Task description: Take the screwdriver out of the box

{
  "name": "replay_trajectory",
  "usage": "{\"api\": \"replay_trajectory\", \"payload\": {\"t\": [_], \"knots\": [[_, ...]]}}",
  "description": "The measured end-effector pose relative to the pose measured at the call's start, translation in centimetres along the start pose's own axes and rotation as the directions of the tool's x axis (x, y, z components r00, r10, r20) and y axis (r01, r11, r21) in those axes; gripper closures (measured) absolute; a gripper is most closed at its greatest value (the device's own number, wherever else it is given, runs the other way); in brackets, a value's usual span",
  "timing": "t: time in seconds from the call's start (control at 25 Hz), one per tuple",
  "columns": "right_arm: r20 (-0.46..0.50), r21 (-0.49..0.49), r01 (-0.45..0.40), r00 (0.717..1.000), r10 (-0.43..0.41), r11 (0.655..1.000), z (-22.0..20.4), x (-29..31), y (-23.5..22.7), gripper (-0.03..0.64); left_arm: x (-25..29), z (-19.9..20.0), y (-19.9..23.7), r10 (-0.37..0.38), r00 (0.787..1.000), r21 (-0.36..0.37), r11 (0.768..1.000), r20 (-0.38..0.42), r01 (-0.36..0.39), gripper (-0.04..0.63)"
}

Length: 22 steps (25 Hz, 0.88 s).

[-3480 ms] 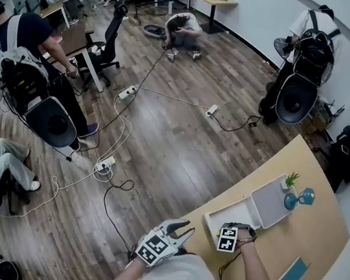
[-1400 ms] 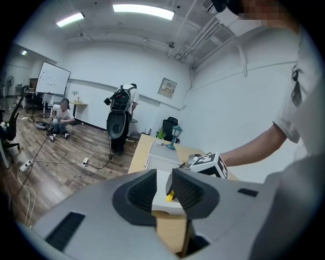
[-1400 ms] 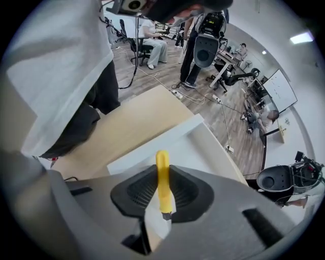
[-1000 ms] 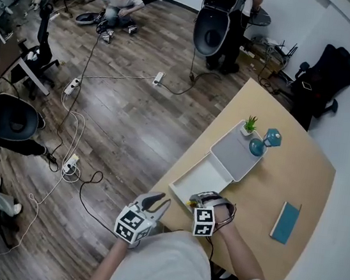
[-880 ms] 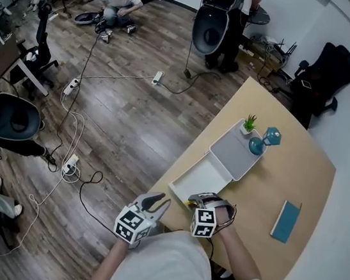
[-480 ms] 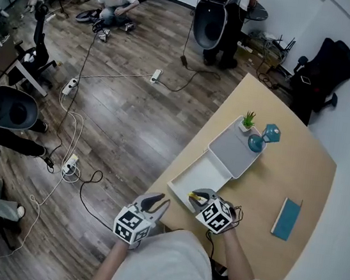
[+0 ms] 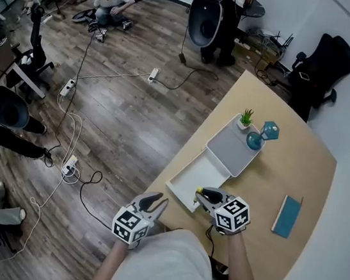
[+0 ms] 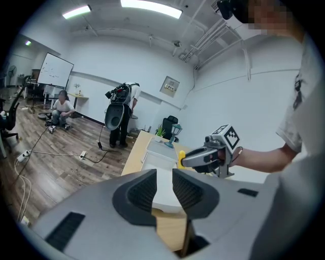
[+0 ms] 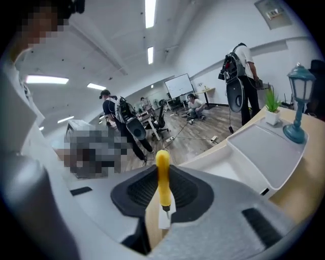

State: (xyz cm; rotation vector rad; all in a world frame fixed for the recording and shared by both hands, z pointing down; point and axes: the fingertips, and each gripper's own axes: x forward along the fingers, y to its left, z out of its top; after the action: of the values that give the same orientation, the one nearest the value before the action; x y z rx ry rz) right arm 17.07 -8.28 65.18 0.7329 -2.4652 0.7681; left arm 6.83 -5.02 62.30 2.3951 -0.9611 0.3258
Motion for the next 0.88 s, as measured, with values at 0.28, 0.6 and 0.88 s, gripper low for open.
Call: {"api": "replay_trajectory", "payload": {"t": [0.28, 0.6, 0.88], "knots": [[0.23, 0.18, 0.035, 0.97, -0.076, 0.983, 2.9, -1.2, 0.0, 0.541, -0.4, 0.9, 0.7, 0.022, 0.999, 0.0, 1.0, 0.026, -0.022, 0.506], [0.381, 0.34, 0.068, 0.902, -0.204, 0.938, 2.4, -0.1, 1.4, 0.541, -1.2, 1.4, 1.9, 0.057, 0.996, -0.02, 0.998, 0.067, -0.056, 0.519], [0.467, 0.347, 0.082, 0.849, -0.248, 0.934, 3.4, -0.7, 1.1, 0.541, -1.3, 1.8, 1.8, 0.053, 0.994, -0.015, 0.999, 0.095, -0.052, 0.576]]}}
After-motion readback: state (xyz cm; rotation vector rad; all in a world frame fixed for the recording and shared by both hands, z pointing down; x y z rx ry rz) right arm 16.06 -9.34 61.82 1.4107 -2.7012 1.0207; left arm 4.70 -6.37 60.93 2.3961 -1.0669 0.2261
